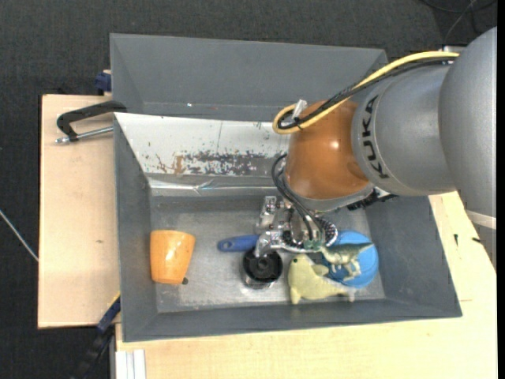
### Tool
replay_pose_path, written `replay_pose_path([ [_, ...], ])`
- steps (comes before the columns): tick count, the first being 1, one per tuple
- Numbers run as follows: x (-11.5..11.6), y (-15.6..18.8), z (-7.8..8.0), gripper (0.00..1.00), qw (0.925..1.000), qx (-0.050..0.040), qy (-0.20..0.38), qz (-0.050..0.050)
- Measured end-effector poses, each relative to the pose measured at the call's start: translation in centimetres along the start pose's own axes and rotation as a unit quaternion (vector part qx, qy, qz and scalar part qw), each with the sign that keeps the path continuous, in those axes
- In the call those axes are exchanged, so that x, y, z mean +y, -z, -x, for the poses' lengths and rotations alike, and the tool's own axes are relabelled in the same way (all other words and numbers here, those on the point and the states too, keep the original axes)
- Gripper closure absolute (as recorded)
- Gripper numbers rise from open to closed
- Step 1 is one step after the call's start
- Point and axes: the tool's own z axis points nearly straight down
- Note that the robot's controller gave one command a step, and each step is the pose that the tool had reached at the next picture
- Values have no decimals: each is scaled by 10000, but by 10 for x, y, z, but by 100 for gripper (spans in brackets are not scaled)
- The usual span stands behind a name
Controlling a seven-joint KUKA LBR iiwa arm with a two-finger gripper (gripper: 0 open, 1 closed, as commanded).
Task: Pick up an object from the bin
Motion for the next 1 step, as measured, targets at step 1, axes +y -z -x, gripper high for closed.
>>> replay_pose_path([
  [1, -5, 130, 6, 100, 9999, -39, -130, 8],
])
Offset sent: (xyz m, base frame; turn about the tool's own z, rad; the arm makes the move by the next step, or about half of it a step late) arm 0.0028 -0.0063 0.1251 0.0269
